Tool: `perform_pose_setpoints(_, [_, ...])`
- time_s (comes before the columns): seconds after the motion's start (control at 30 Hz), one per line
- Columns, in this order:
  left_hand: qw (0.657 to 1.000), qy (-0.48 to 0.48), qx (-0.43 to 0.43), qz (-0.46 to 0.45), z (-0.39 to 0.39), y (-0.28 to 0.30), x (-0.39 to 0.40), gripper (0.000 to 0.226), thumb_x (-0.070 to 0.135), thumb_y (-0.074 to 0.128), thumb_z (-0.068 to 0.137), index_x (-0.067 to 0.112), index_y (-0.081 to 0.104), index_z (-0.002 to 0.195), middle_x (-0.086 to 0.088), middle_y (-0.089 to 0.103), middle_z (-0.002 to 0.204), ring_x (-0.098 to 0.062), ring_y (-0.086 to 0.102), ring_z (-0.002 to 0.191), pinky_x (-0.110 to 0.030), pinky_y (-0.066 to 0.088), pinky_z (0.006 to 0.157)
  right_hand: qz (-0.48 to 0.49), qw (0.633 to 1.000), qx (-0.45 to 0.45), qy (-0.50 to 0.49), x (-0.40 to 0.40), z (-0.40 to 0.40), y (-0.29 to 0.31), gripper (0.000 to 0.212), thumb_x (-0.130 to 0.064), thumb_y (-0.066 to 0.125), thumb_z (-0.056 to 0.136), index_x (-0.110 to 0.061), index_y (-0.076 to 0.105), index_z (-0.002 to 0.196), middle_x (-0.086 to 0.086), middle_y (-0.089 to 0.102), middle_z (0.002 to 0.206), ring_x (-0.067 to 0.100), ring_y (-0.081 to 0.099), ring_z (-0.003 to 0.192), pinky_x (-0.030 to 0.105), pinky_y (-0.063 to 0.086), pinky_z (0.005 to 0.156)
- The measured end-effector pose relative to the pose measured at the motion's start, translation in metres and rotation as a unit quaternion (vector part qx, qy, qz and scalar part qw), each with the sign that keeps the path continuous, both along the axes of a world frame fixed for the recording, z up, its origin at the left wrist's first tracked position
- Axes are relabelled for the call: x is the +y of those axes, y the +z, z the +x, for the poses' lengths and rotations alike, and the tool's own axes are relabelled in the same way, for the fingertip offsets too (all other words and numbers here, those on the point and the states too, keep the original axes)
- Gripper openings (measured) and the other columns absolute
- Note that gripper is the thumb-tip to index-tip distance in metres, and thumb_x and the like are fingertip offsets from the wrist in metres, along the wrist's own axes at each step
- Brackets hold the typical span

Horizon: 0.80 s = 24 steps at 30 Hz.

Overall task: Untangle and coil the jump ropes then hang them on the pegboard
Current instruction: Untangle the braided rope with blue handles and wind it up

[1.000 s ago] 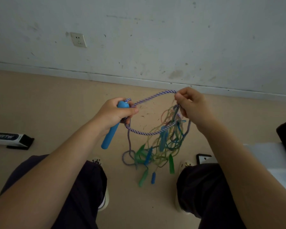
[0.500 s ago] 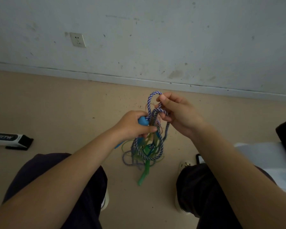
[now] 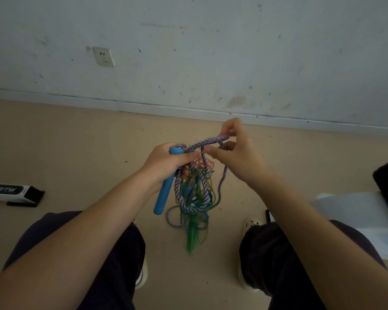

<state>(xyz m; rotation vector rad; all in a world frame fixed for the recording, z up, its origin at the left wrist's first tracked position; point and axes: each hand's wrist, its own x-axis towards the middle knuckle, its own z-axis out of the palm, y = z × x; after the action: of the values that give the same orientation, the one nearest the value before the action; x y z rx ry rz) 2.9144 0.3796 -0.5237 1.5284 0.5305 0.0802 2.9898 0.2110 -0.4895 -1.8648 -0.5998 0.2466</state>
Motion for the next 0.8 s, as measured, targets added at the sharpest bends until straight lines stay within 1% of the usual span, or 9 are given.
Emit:
perform_pose_setpoints(0.1, [1.000,0.015,0.010,-0.001,0.001,-0.001,0.001,0.024,0.021,0.084,0.082,0.007,0.066,0.088,-0.003,0.064,0.064,-0.014,0.058,0.046,-0.027,0.051,0.049,0.029,0.998,0.004,-0.059,-0.003,0.003,0.007,0.037,-0.018,0.077,0.083,-0.024,0.041,0.088,0.004,0.055,0.094,0.041,0.060,0.070,0.049,0.049,0.058])
perform_pose_setpoints(0.17, [1.000,0.024,0.013,-0.014,0.002,-0.002,0.001,0.027,0.021,0.083,0.083,0.003,0.066,0.095,-0.005,0.064,0.067,-0.015,0.058,0.047,-0.027,0.052,0.050,-0.003,1.000,-0.029,-0.007,-0.007,0.008,0.009,0.028,-0.022,0.079,0.082,-0.015,0.052,0.080,0.009,0.058,0.074,0.028,0.053,0.056,0.039,0.043,0.051])
perform_pose_setpoints(0.23, [0.999,0.028,0.009,-0.040,0.003,-0.002,0.001,0.029,0.020,0.084,0.082,0.002,0.065,0.097,-0.005,0.066,0.068,-0.016,0.059,0.050,-0.027,0.053,0.051,-0.079,0.990,-0.080,0.086,-0.006,0.006,0.007,0.027,-0.030,0.082,0.079,-0.011,0.063,0.071,-0.001,0.056,0.065,0.010,0.049,0.053,0.026,0.040,0.049])
perform_pose_setpoints(0.33, [0.998,0.017,0.002,-0.068,0.003,0.000,0.002,0.032,0.019,0.084,0.081,0.001,0.066,0.101,-0.005,0.068,0.073,-0.016,0.062,0.053,-0.027,0.054,0.053,-0.283,0.945,-0.113,0.121,0.001,-0.001,-0.007,0.028,-0.044,0.081,0.075,-0.021,0.066,0.077,-0.003,0.051,0.087,0.011,0.053,0.076,0.022,0.043,0.059])
perform_pose_setpoints(0.4, [0.998,0.012,0.002,-0.061,0.003,0.000,0.005,0.034,0.019,0.084,0.081,-0.001,0.066,0.102,-0.004,0.068,0.071,-0.016,0.063,0.053,-0.026,0.054,0.053,-0.327,0.928,-0.126,0.125,0.003,-0.001,-0.011,0.019,-0.041,0.075,0.082,-0.026,0.065,0.079,-0.006,0.046,0.087,0.010,0.050,0.079,0.019,0.036,0.060])
perform_pose_setpoints(0.53, [0.999,0.000,0.031,0.045,0.002,-0.001,0.013,0.027,0.020,0.084,0.081,0.003,0.066,0.091,-0.004,0.068,0.062,-0.014,0.063,0.050,-0.025,0.054,0.049,-0.131,0.982,-0.094,0.100,-0.006,0.010,0.003,0.019,-0.021,0.063,0.095,-0.020,0.069,0.077,-0.006,0.059,0.074,-0.002,0.057,0.066,0.011,0.044,0.061])
perform_pose_setpoints(0.6, [0.998,-0.002,0.042,0.048,0.002,0.000,0.015,0.022,0.022,0.084,0.082,0.008,0.067,0.087,-0.007,0.071,0.068,-0.014,0.066,0.054,-0.028,0.057,0.052,-0.042,0.998,-0.041,0.017,-0.013,0.020,0.008,0.024,-0.021,0.061,0.096,-0.026,0.066,0.074,-0.009,0.062,0.074,0.003,0.061,0.067,0.020,0.049,0.066])
perform_pose_setpoints(0.67, [0.999,0.003,0.038,0.037,0.002,0.002,0.017,0.024,0.024,0.084,0.081,0.008,0.069,0.090,-0.008,0.073,0.072,-0.016,0.068,0.058,-0.030,0.059,0.054,0.000,1.000,-0.014,-0.027,-0.016,0.023,0.005,0.025,-0.022,0.060,0.097,-0.026,0.065,0.073,-0.010,0.063,0.074,0.009,0.061,0.071,0.027,0.048,0.069])
perform_pose_setpoints(0.8, [0.998,0.015,0.040,0.049,0.002,0.005,0.017,0.026,0.024,0.084,0.081,0.005,0.068,0.091,-0.008,0.071,0.070,-0.015,0.068,0.055,-0.026,0.056,0.050,0.022,0.999,0.007,-0.022,-0.014,0.021,0.000,0.027,-0.020,0.057,0.098,-0.024,0.066,0.074,-0.009,0.064,0.069,0.007,0.057,0.068,0.022,0.045,0.065])
